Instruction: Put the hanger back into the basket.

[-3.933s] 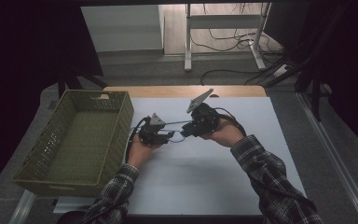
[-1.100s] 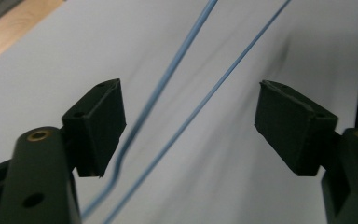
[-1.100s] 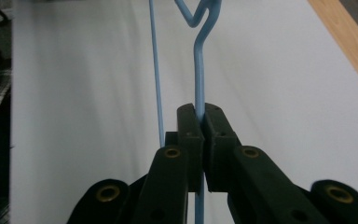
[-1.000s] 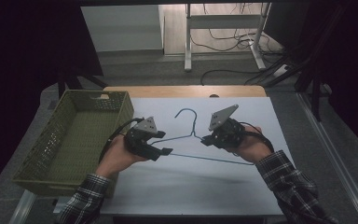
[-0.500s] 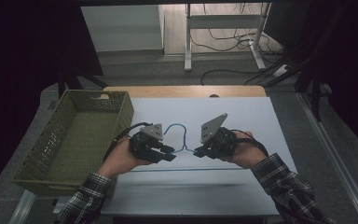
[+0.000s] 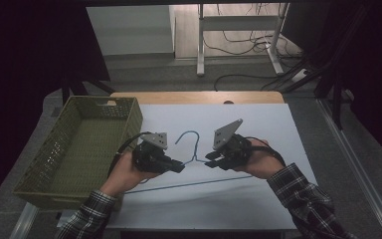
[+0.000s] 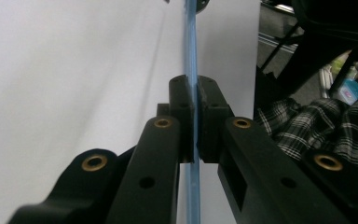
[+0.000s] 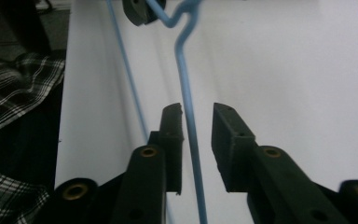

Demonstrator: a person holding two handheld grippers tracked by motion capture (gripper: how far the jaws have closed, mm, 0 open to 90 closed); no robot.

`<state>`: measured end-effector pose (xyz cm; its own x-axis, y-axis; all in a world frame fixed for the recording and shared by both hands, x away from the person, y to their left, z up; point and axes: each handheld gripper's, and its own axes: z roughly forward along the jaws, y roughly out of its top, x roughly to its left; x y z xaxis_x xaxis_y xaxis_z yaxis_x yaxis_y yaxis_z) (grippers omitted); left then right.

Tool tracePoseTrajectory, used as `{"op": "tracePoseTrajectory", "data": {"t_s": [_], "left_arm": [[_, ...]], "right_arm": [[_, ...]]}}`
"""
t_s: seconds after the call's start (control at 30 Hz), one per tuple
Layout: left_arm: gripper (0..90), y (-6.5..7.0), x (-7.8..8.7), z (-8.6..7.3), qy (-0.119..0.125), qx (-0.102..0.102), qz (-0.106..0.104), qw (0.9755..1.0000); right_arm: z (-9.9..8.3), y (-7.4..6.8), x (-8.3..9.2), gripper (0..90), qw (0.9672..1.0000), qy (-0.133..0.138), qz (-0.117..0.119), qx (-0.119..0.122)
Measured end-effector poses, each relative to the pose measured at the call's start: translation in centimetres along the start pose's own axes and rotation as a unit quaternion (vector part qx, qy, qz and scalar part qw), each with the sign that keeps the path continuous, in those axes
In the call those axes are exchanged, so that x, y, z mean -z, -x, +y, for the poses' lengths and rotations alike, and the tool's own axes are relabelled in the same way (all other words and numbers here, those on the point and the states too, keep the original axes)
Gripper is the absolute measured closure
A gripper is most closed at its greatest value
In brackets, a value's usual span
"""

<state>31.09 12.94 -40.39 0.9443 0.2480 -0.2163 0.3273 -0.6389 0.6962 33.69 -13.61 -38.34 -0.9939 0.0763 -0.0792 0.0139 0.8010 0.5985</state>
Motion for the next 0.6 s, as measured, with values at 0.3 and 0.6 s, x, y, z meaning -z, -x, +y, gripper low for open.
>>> {"op": "tracePoseTrajectory", "data": {"t_s": [0.3, 0.6], "left_arm": [[87.3, -0.3, 2.1, -0.1, 0.046, 0.042, 0.033, 0.9975], [87.4, -0.8, 3.7, -0.6, 0.068, 0.06, 0.078, 0.9928]], "right_arm": [[-1.0, -0.5, 2.6, 51.5, 0.9987, 0.022, -0.025, -0.039], [-2.6, -0.6, 4.2, 45.0, 0.9957, 0.038, -0.04, -0.074]]}}
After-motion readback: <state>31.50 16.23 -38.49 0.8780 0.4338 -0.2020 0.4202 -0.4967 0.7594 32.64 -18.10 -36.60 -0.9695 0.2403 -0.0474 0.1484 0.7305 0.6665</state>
